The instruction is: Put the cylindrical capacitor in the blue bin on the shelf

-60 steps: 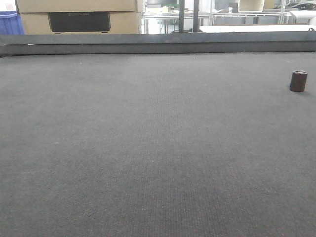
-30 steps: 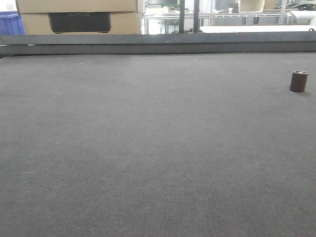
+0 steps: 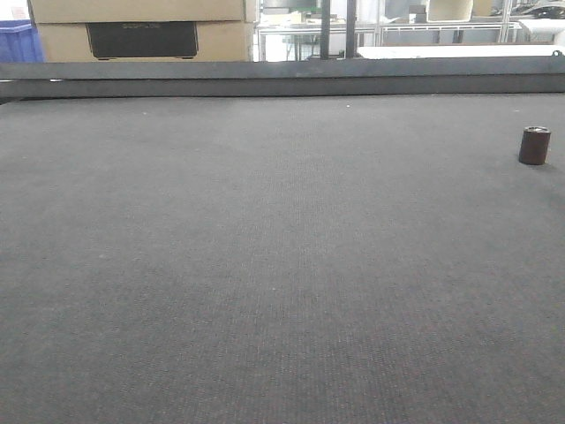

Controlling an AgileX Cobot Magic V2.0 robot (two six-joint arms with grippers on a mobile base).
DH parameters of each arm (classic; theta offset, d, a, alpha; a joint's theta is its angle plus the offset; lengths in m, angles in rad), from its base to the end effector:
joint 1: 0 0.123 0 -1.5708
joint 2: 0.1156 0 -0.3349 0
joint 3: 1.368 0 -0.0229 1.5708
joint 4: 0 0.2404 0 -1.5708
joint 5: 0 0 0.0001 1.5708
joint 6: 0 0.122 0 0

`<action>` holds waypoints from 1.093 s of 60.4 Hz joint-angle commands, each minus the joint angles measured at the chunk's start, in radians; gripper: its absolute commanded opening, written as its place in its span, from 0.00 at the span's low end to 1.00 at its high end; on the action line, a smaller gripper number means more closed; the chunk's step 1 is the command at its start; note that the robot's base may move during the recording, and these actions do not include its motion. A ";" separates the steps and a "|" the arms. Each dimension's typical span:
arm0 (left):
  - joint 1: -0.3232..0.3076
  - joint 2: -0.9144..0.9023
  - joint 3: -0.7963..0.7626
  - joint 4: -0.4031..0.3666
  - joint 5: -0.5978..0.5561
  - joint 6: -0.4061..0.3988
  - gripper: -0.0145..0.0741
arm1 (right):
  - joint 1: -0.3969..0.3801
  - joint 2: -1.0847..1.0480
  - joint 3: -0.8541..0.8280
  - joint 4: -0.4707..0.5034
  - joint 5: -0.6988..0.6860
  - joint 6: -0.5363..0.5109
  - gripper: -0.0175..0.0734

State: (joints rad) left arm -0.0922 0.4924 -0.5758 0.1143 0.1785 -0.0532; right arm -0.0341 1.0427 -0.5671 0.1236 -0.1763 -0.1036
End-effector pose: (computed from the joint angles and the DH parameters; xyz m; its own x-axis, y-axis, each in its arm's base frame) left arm 0.0800 -0.0049 0.3768 -0.0025 0.0597 -0.9982 0.0722 0.9956 0.0594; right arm 0.2159 -0.0100 0.3340 -0.2106 0.0253 -0.9772 0.0590 0.9982 0.0131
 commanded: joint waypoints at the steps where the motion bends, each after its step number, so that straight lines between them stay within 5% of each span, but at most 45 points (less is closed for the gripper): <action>1: -0.008 0.003 -0.007 -0.008 -0.020 -0.001 0.74 | -0.001 0.129 0.009 -0.011 -0.173 0.000 0.81; 15: -0.008 0.004 -0.007 -0.023 -0.022 -0.001 0.74 | -0.001 0.552 -0.033 -0.027 -0.693 0.000 0.81; 53: -0.008 0.004 -0.007 -0.023 -0.022 -0.001 0.74 | -0.003 1.068 -0.488 -0.019 -0.590 0.000 0.81; 60: -0.008 0.004 -0.007 -0.023 -0.022 -0.001 0.74 | -0.003 1.100 -0.502 -0.006 -0.582 0.000 0.73; 66: -0.008 0.004 -0.007 -0.023 -0.022 -0.001 0.74 | -0.003 1.109 -0.502 -0.006 -0.580 0.000 0.54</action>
State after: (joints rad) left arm -0.0922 0.4924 -0.5758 0.0950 0.1747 -0.0532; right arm -0.0341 2.1474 -1.0625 0.1103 -0.7454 -0.1036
